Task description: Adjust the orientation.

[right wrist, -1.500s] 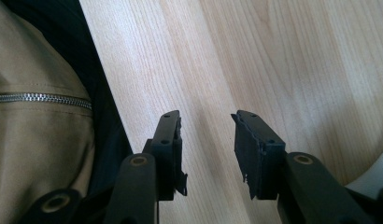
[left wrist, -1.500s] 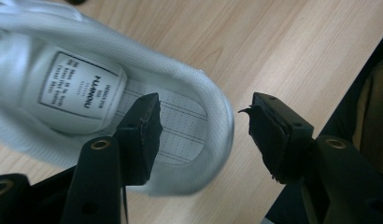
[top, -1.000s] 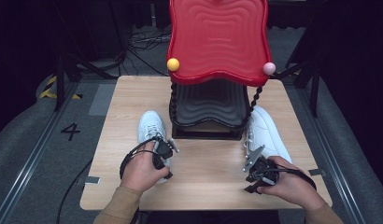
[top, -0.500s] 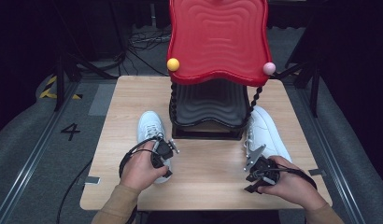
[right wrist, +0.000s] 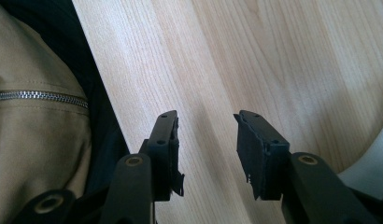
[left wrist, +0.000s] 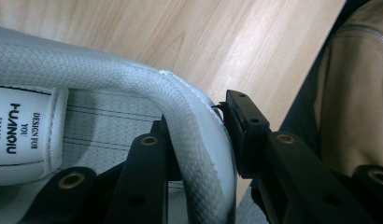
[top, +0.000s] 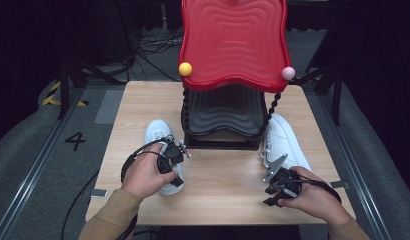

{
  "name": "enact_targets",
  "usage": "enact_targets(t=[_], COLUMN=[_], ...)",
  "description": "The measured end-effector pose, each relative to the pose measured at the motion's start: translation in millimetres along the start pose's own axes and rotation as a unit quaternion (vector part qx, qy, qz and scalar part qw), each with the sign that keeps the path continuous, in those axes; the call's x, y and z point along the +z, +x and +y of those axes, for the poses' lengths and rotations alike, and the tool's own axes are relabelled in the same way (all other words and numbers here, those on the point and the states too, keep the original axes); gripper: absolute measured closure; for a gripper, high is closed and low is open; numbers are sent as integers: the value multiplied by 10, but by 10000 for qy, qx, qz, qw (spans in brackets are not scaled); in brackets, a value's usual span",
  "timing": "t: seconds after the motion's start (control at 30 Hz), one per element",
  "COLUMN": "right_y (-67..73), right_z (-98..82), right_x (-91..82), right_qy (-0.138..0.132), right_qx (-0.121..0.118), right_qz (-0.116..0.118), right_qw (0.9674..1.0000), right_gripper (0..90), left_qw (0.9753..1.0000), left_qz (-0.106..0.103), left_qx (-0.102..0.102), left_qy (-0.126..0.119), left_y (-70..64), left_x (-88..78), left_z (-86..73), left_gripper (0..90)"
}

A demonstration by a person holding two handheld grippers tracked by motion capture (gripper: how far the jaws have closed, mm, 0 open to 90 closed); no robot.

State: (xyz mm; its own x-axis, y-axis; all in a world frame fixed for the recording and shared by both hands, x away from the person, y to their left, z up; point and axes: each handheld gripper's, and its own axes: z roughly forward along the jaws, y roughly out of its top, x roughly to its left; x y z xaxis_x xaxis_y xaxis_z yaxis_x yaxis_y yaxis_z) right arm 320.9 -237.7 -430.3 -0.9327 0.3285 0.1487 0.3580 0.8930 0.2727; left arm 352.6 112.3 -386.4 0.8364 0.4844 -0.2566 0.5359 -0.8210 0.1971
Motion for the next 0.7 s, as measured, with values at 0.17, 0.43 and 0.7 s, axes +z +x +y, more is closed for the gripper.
enact_targets(t=[0.17, 0.43, 0.7], right_y=[-7, -10, -11], right_z=[-5, -8, -15], right_x=[7, -1, -5], right_qy=[-4, -6, -36], right_qx=[8, 16, 7], right_qz=[16, 21, 35], right_qw=[10000, 10000, 10000], right_gripper=[593, 593, 593], left_qw=[10000, 9996, 9988], left_qz=[76, 135, 284], left_qx=[53, 117, 150], left_qy=[-18, -219, -359], left_y=[-42, -105, -151], left_x=[-246, -672, -993], left_z=[12, 23, 44], left_gripper=[702, 701, 699])
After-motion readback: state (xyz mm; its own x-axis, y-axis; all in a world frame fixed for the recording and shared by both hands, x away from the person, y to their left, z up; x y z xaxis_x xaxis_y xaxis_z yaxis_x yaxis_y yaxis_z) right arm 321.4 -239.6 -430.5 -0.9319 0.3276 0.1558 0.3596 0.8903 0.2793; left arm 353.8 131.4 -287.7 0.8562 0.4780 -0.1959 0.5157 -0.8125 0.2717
